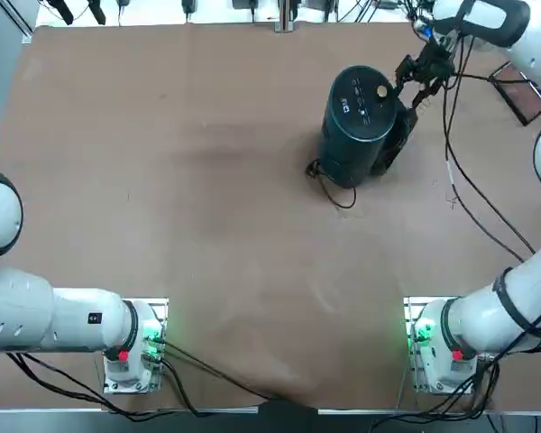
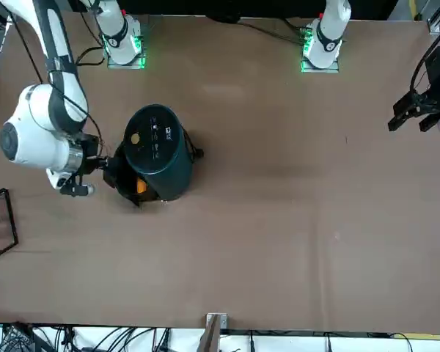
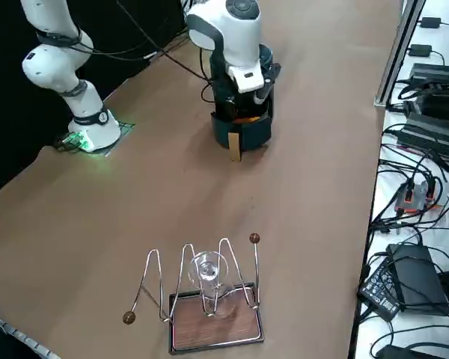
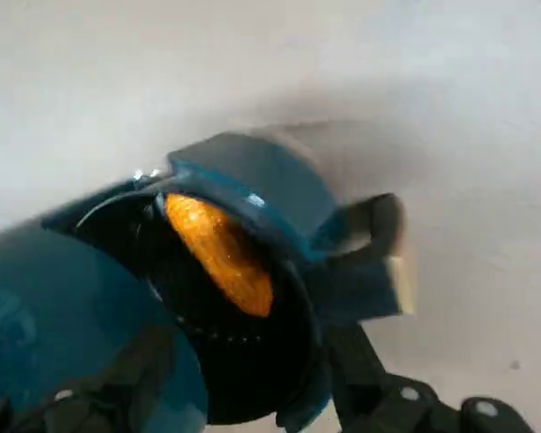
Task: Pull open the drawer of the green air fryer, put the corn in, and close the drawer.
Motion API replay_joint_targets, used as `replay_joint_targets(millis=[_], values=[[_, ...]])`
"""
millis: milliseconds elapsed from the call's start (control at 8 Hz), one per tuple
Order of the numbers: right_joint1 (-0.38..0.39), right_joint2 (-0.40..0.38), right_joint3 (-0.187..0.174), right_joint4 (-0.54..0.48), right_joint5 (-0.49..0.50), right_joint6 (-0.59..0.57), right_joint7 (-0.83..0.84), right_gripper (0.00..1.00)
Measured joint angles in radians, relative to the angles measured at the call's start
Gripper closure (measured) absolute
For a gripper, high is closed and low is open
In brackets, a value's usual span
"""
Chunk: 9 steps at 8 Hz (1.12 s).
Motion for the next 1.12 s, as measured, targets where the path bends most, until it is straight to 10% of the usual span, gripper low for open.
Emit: replay_joint_targets(millis=[1125], values=[[-0.134,0.033,-0.004,-0.078,0.132,0.061,0.669,0.00]])
